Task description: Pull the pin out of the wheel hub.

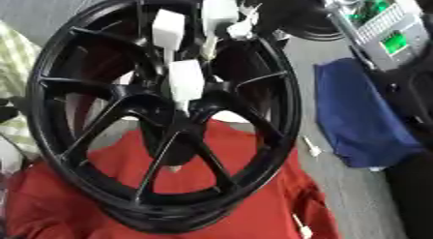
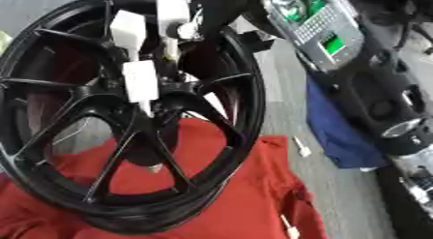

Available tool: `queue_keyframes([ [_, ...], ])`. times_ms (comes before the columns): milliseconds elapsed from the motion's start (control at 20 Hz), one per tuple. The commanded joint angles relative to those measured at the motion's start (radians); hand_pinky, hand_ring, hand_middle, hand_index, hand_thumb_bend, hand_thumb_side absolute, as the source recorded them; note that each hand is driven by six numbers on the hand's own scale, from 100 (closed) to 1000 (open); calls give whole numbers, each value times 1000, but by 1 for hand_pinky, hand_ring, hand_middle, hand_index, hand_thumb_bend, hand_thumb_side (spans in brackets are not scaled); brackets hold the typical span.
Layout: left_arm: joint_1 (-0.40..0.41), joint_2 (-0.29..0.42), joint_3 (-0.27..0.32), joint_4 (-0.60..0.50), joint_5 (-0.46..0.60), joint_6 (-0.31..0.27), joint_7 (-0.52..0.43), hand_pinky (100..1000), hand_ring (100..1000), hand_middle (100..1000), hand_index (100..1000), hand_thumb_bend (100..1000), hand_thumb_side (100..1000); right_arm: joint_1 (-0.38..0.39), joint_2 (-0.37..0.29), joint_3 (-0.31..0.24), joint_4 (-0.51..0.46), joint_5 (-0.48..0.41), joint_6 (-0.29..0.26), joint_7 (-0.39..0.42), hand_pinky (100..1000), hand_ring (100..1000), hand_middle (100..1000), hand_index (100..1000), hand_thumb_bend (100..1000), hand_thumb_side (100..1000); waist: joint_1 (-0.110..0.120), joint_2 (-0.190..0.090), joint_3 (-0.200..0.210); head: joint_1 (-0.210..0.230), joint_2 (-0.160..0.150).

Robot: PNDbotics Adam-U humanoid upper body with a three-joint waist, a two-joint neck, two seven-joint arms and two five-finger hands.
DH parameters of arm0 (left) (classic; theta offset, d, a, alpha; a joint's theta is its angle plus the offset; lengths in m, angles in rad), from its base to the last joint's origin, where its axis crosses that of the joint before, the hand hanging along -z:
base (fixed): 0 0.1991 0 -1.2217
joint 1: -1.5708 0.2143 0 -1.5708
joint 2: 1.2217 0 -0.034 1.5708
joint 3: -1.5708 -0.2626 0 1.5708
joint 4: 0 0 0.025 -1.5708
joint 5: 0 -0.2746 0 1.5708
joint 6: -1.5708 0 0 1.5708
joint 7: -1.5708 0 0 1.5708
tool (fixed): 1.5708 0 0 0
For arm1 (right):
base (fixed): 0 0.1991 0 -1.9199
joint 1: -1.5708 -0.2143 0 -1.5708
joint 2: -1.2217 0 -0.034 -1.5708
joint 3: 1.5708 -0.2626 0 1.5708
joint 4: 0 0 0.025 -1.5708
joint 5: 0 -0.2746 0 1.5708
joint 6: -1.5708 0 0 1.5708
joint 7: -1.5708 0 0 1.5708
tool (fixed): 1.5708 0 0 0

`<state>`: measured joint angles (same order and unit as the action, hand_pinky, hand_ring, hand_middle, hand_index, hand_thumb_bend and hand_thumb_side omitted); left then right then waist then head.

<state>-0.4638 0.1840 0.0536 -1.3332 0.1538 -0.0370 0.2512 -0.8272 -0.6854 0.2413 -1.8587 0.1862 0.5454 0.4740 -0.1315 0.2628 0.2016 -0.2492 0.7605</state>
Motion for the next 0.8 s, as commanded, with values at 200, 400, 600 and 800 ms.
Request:
queue_keyframes([
  [200, 0, 21, 16, -15, -2, -2, 13, 647, 516, 487, 709, 174, 988, 8, -137, -145, -36, -92, 31, -61, 595, 624, 287, 450, 100, 100, 8, -31, -21, 36, -3],
  [400, 13, 44, 36, -16, 1, -5, 32, 647, 514, 487, 708, 170, 988, 90, -232, -240, -18, -151, 35, -120, 591, 627, 289, 452, 100, 100, 10, -28, -63, 95, -2],
  [600, 22, 73, 61, -21, 9, -11, 57, 646, 513, 486, 708, 165, 985, 183, -326, -334, 43, -209, 26, -177, 591, 632, 292, 454, 100, 100, 21, -12, -113, 169, -13],
  [800, 23, 91, 88, -30, 20, -19, 83, 646, 512, 486, 708, 161, 979, 275, -356, -426, 111, -204, -3, -234, 623, 649, 322, 473, 100, 100, 41, 12, -153, 221, -39],
])
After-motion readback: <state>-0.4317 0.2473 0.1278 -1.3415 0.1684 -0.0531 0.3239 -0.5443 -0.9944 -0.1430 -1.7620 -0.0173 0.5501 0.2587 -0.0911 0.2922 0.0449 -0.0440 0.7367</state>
